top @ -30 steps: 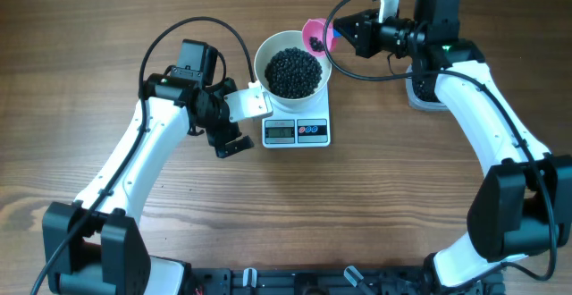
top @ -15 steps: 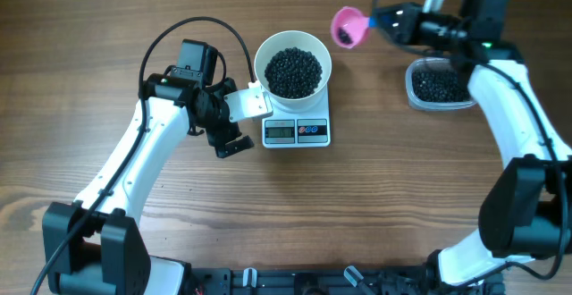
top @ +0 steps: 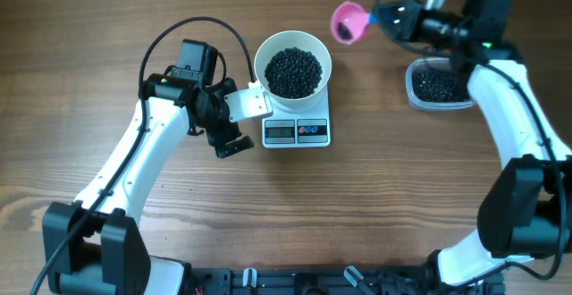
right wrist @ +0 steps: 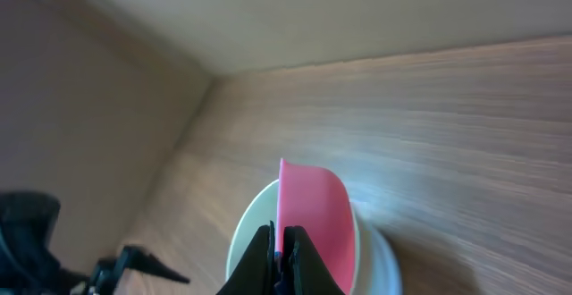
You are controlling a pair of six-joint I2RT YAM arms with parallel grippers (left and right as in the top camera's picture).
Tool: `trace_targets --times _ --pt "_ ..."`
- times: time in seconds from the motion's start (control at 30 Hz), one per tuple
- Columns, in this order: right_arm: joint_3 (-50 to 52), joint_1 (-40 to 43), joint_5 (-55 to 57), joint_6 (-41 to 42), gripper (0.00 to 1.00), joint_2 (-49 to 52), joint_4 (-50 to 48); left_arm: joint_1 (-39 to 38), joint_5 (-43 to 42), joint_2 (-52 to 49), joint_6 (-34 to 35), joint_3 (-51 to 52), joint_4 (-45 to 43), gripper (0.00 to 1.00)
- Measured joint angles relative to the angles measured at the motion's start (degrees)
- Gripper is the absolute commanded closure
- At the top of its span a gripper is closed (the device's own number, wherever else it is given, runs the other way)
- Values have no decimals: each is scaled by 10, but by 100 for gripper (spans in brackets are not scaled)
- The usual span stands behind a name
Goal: Scoop item into bowl and weigh 150g on scale
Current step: 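Lower the pink scoop into the white bowl and scoop beans out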
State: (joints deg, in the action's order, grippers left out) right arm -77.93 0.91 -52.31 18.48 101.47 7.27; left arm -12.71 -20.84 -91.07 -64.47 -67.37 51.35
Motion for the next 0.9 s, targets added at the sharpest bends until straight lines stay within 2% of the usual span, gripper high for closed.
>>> trace_targets --times 0.3,0.6,0.9 --pt "0 -104 8 -99 96 0 -1 0 0 0 0 0 0 0" --pt "0 -105 18 -76 96 0 6 0 0 0 0 0 0 0" --pt "-1 -105 31 -103 96 3 32 0 0 0 0 0 0 0"
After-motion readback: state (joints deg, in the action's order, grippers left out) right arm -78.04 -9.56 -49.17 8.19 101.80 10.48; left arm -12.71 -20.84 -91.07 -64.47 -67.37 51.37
